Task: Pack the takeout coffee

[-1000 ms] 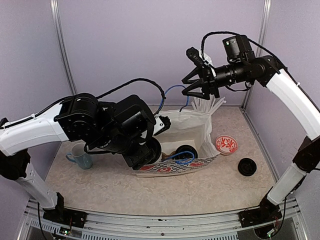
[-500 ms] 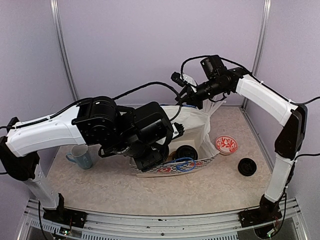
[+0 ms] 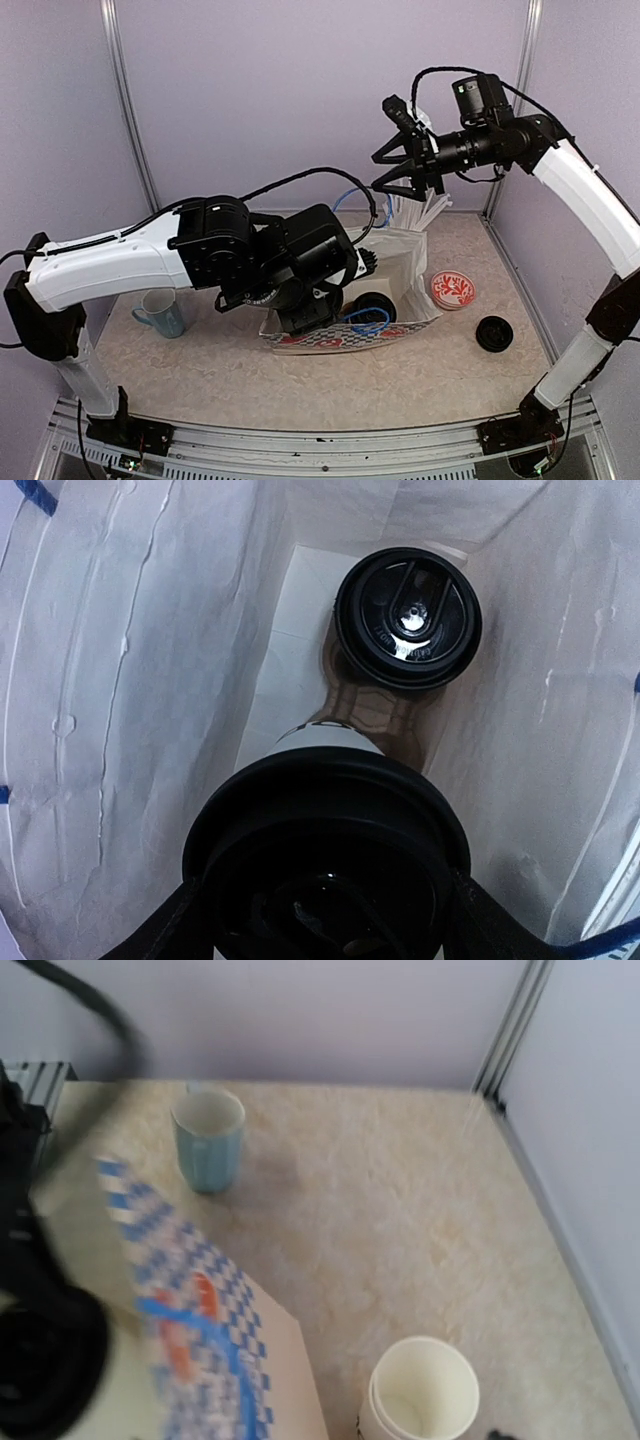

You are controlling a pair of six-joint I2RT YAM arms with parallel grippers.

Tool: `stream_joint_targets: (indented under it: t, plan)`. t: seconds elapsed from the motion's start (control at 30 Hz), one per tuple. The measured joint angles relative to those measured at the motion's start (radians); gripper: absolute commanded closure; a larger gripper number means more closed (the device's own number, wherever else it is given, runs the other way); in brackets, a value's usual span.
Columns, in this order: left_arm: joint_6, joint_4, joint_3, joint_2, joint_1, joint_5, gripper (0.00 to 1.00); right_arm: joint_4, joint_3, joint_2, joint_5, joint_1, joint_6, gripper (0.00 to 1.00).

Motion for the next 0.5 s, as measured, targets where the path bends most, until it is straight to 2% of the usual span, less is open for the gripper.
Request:
stream_joint_targets:
  t: [0.2, 0.5]
  plan:
    - [0.043, 0.036, 0.0, 0.024, 0.033, 0.01, 0.45, -0.074, -0.02, -0.056, 0.001, 0.0, -0.058, 0.29]
    - [0.069, 0.05, 0.0, 0.057, 0.046, 0.039, 0.45, -0.169, -0.143, -0.056, 0.127, 0.002, -0.155, 0.29]
